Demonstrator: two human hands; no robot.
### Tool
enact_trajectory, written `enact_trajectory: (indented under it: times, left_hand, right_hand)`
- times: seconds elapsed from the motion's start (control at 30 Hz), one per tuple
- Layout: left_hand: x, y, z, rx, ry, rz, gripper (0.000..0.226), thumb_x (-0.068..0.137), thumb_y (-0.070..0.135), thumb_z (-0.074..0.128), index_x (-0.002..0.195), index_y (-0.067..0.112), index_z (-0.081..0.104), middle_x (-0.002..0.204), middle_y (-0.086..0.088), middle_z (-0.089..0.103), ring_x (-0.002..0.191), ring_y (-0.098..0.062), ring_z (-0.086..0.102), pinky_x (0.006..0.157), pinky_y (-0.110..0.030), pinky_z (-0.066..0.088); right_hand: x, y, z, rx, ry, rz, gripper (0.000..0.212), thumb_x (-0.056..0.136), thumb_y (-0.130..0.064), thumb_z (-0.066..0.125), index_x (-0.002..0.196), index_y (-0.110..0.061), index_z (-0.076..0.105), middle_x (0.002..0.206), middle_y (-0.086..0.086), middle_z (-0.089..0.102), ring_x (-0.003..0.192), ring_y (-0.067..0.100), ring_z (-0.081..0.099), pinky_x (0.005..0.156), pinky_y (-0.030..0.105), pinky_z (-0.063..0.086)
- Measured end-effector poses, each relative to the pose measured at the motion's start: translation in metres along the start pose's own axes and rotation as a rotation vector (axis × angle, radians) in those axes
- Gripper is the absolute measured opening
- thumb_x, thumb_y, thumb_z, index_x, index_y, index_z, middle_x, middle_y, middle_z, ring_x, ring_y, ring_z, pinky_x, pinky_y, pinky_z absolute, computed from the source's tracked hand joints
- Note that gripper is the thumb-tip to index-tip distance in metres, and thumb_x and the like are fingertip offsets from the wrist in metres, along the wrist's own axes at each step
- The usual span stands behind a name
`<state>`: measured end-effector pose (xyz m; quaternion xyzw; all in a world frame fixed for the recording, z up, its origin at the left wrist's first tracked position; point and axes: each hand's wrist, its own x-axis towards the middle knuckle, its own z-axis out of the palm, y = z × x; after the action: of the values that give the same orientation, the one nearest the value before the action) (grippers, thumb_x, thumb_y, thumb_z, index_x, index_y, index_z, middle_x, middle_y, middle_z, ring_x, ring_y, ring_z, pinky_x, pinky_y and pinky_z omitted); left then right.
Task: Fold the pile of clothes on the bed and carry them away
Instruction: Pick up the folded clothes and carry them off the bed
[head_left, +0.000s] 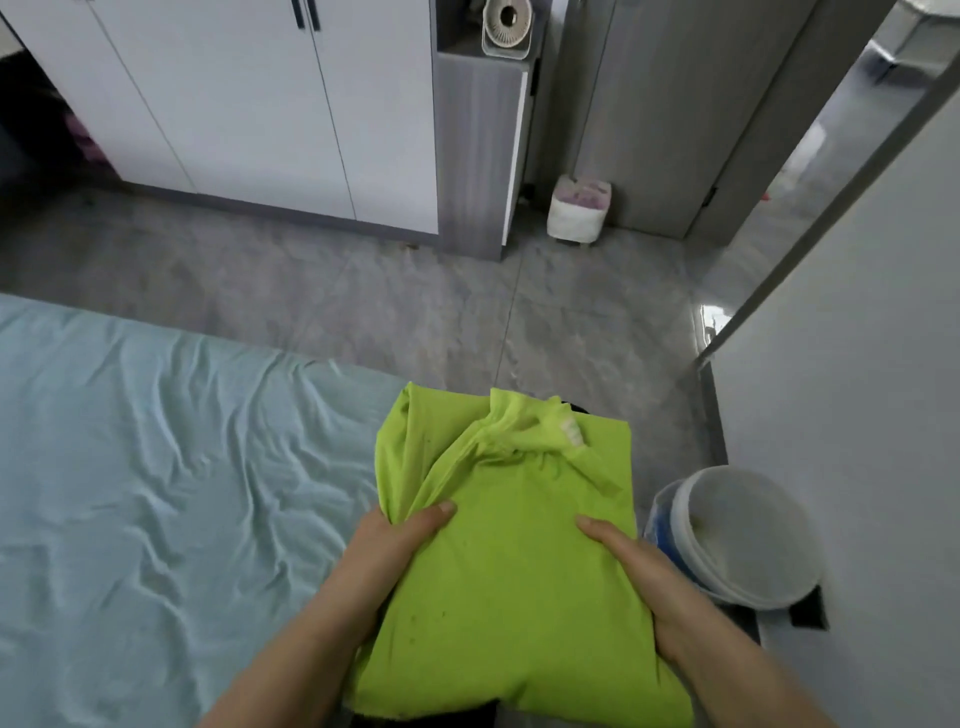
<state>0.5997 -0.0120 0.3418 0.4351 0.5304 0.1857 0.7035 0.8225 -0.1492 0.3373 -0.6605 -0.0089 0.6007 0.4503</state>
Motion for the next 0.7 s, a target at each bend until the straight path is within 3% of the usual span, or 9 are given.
enact_trajectory:
  times: [0.1,0.27,0.4,0.7]
  left_hand:
    - [0.050,0.046,0.006,0.019,-0.001,-0.003,0.050,0.061,0.044,0.086,0.103,0.028,0.064,0.091,0.011,0.076,0.081,-0.011,0.073,0.066,-0.027,0.056]
    - [0.131,0.110,0.019,0.039,0.020,-0.005,0.068,0.056,0.048,0.081,0.117,0.024,0.062,0.104,0.001,0.073,0.092,-0.021,0.071,0.081,-0.039,0.056]
    - [0.199,0.152,0.034,-0.006,0.044,-0.023,0.062,0.066,0.043,0.084,0.119,0.020,0.062,0.101,-0.001,0.074,0.089,-0.022,0.072,0.074,-0.036,0.056]
    - [0.332,0.237,0.073,-0.200,0.208,-0.004,0.063,0.062,0.050,0.084,0.117,0.030,0.060,0.102,0.003,0.075,0.093,-0.020,0.072,0.083,-0.040,0.055]
  right_hand:
    - [0.035,-0.052,0.009,0.008,0.011,-0.017,0.079,0.051,-0.047,0.086,0.120,-0.017,0.062,0.102,0.009,0.075,0.094,0.032,0.071,0.094,0.049,0.052]
    - [0.096,-0.137,0.018,-0.005,0.028,-0.057,0.074,0.051,-0.049,0.083,0.114,-0.016,0.065,0.095,0.006,0.076,0.085,0.026,0.074,0.081,0.038,0.056]
    - [0.153,-0.212,0.020,-0.039,-0.012,-0.060,0.071,0.053,-0.048,0.082,0.113,-0.013,0.066,0.096,0.009,0.076,0.086,0.026,0.073,0.082,0.039,0.056]
    - [0.294,-0.397,0.032,-0.233,-0.162,-0.077,0.047,0.074,-0.037,0.077,0.112,-0.012,0.067,0.095,0.007,0.076,0.087,0.024,0.073,0.082,0.037,0.057]
